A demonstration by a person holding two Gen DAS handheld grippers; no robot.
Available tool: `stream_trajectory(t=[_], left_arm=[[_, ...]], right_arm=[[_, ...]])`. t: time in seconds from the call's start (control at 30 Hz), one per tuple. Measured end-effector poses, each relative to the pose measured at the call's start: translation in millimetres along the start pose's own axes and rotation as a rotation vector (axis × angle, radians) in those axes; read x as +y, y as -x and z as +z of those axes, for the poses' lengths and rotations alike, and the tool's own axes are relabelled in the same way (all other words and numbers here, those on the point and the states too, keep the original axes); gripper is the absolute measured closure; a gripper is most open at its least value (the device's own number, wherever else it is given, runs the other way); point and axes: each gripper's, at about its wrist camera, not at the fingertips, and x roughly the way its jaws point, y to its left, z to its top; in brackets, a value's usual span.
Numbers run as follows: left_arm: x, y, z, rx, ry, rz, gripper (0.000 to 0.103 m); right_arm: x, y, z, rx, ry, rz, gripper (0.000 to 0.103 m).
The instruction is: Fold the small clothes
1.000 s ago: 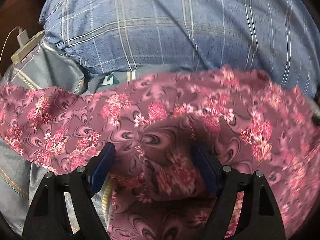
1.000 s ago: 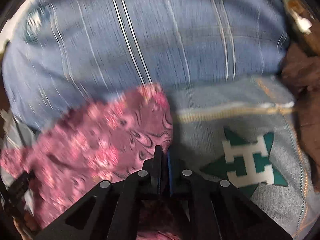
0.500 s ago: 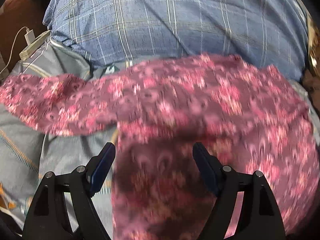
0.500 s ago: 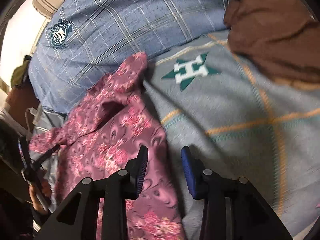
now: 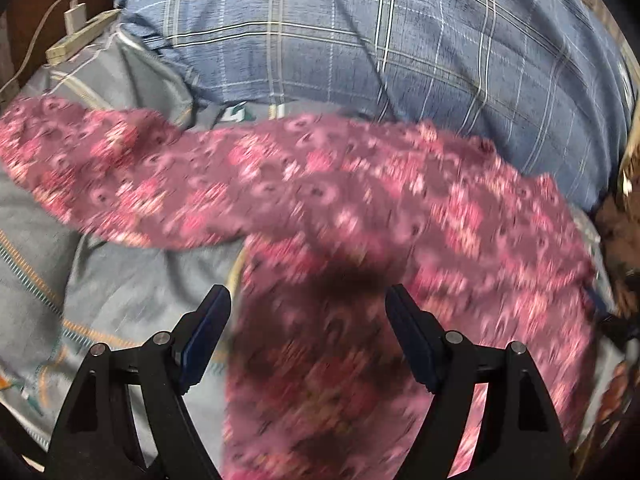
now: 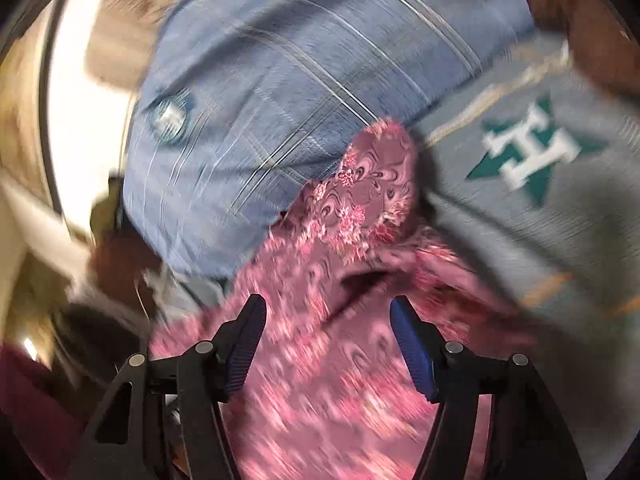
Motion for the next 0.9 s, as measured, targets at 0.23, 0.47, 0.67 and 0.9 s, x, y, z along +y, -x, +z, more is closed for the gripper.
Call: stream_trajectory(t=[0.23,0.47,0.67,0.9], left_arm=[[-23.2,-51.8,25.2,0.08,-0.023,0.074,0.023],[-3.1,-53.4,18.6,0.126,0.033,0.046,0.019],[-1.7,-5.6,-19.0,0.074,-0.071,0.018,0.02],[-20.2,-8.5,-62.0,0.109,-0.217,0.057,0.019]], right_arm=[[-1.2,5.0,26.3,-0.18,0.063,-0.114,0.1],[-10.8,-4.5,27.2,0.008,0.185,-0.283,0.09],[6.8,49.5,-20.0,-0.04,0.263,-0.173,0.071],[-22.4,59.3,-41.2,0.014,0.21,-0.234,0.078]])
